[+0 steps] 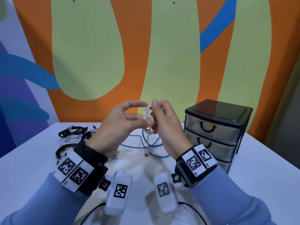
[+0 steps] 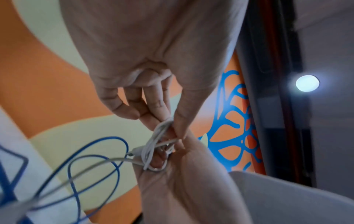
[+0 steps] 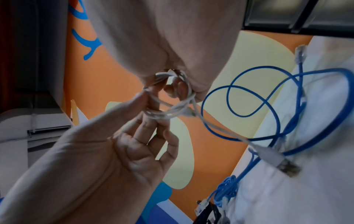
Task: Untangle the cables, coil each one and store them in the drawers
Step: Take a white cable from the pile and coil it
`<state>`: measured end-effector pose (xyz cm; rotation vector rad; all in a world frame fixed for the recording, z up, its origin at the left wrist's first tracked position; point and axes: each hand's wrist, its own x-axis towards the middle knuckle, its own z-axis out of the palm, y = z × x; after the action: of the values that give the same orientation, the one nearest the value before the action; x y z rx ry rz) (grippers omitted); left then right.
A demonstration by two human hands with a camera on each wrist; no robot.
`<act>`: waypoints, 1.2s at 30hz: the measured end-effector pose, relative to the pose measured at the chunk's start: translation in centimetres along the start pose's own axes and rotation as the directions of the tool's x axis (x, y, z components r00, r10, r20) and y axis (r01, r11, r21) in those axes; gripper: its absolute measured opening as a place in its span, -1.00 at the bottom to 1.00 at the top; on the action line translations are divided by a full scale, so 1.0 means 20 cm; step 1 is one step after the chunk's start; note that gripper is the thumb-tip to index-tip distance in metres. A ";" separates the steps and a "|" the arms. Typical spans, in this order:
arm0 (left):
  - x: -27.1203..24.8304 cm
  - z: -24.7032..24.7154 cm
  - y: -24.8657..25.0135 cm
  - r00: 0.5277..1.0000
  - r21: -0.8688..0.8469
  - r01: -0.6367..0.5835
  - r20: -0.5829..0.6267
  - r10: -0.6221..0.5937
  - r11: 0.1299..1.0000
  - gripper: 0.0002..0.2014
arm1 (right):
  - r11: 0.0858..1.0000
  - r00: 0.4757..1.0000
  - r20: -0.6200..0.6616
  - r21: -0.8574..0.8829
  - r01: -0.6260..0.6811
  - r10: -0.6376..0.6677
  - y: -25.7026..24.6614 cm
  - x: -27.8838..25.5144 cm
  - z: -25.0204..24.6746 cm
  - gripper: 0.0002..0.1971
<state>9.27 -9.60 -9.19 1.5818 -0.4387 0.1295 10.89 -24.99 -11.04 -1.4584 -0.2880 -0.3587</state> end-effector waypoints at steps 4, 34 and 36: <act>-0.01 0.02 0.01 0.996 -0.250 0.057 0.076 -0.039 0.967 -0.44 | 0.999 1.000 0.006 0.035 0.030 -0.030 -0.02 0.02 -0.02 -0.70; 0.03 -0.04 -0.04 0.977 0.436 -0.170 -0.040 0.208 0.884 -0.69 | 0.959 0.935 0.268 0.093 -0.266 0.234 -0.11 0.01 -0.11 -0.82; 0.02 -0.04 -0.03 0.969 0.460 -0.191 -0.055 0.242 0.867 -0.63 | 0.985 0.944 0.282 -0.085 -0.150 0.168 -0.09 0.00 -0.10 -0.79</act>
<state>10.03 -8.92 -9.52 1.9673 -0.5243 0.5242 10.04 -27.14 -9.54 -1.5852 -0.3931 -0.0216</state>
